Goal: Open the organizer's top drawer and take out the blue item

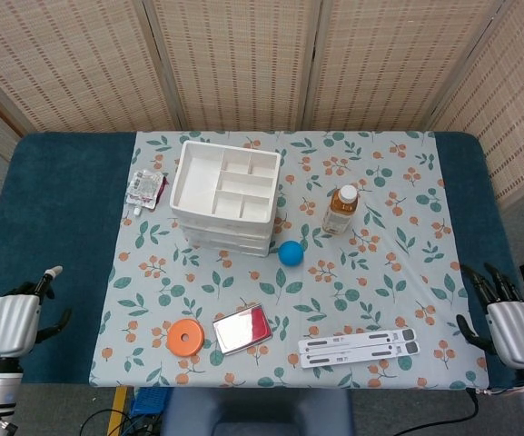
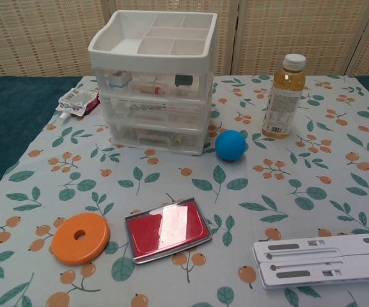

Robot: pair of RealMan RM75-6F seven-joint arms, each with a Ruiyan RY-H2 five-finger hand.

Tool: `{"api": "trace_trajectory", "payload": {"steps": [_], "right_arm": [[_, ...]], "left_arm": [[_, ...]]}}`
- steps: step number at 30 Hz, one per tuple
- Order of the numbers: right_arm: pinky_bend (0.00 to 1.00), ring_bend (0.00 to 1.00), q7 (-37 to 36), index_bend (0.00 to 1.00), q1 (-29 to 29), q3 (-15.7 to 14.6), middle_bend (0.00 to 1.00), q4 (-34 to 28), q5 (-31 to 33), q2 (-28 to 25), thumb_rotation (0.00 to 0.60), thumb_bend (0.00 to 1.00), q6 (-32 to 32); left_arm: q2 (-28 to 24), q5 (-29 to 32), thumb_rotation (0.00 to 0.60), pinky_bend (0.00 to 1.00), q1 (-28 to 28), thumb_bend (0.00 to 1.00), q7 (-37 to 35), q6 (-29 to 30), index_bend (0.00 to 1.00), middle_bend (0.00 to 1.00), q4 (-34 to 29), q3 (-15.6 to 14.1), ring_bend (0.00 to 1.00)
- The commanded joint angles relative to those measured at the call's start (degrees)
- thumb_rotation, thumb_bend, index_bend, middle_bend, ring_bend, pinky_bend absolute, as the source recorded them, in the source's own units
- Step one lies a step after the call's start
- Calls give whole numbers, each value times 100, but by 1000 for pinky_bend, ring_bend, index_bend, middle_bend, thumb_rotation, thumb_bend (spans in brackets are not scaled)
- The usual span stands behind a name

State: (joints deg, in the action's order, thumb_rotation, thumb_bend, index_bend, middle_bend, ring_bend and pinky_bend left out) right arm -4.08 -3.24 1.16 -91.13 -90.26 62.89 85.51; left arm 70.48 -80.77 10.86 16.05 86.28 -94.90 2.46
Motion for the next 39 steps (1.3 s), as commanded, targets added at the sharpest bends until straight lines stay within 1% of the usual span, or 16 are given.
{"api": "trace_trajectory", "payload": {"steps": [1, 4, 5, 7, 9, 11, 13, 17, 20, 24, 27, 30, 39], "right_arm": [[99, 79, -11, 48, -5, 10, 189, 0, -7, -16, 600, 404, 11], [99, 79, -33, 47, 0, 27, 189, -10, -21, -52, 600, 404, 59], [99, 79, -42, 48, 5, 36, 189, -16, -21, -64, 600, 404, 83], [99, 79, -55, 48, 24, 65, 189, -32, -9, -93, 600, 404, 148], [99, 79, -48, 48, 38, 83, 189, -48, -4, -119, 600, 404, 194], [99, 79, -40, 48, 53, 100, 189, -74, 1, -151, 600, 404, 238], [99, 79, -37, 48, 65, 115, 189, -99, 5, -179, 600, 404, 274], [99, 79, -14, 48, 96, 140, 189, -153, 3, -223, 600, 404, 359], [99, 79, 2, 48, 122, 136, 189, -192, 4, -247, 600, 404, 393], [99, 79, 23, 48, 165, 130, 189, -230, 24, -268, 600, 404, 432], [99, 79, 37, 48, 180, 135, 189, -246, 39, -262, 600, 404, 447], [99, 79, 61, 48, 176, 133, 189, -257, 27, -253, 600, 404, 438], [99, 79, 120, 48, 215, 137, 189, -304, 51, -246, 600, 404, 468]], "left_arm": [[-16, -252, 600, 572, 186, 273, -464, -287, 226, 495, -113, 13, 430], [22, -484, 600, 581, 416, 273, -795, -510, 248, 496, -125, 86, 446], [56, -540, 600, 603, 492, 273, -917, -576, 260, 501, -118, 119, 459], [167, -638, 600, 690, 708, 273, -1330, -813, 281, 538, -115, 197, 506], [263, -673, 600, 807, 881, 273, -1671, -1028, 301, 611, -107, 249, 597], [378, -683, 600, 880, 1093, 273, -1986, -1318, 316, 661, -78, 298, 657], [469, -650, 600, 928, 1274, 273, -2215, -1602, 328, 708, -78, 325, 703], [700, -643, 600, 991, 1668, 273, -2816, -2156, 333, 779, -74, 376, 794], [902, -523, 600, 1000, 1869, 273, -3208, -2473, 320, 828, -44, 408, 850], [1156, -348, 600, 1000, 2065, 274, -3561, -2794, 249, 882, 8, 437, 914], [1411, -136, 600, 1000, 2169, 273, -3966, -2959, 218, 912, 9, 522, 967], [1733, 116, 600, 1000, 2239, 273, -4346, -3049, 201, 938, 52, 649, 997], [2444, 899, 600, 1000, 2379, 273, -5513, -3400, 109, 946, 89, 1073, 1000]]}}
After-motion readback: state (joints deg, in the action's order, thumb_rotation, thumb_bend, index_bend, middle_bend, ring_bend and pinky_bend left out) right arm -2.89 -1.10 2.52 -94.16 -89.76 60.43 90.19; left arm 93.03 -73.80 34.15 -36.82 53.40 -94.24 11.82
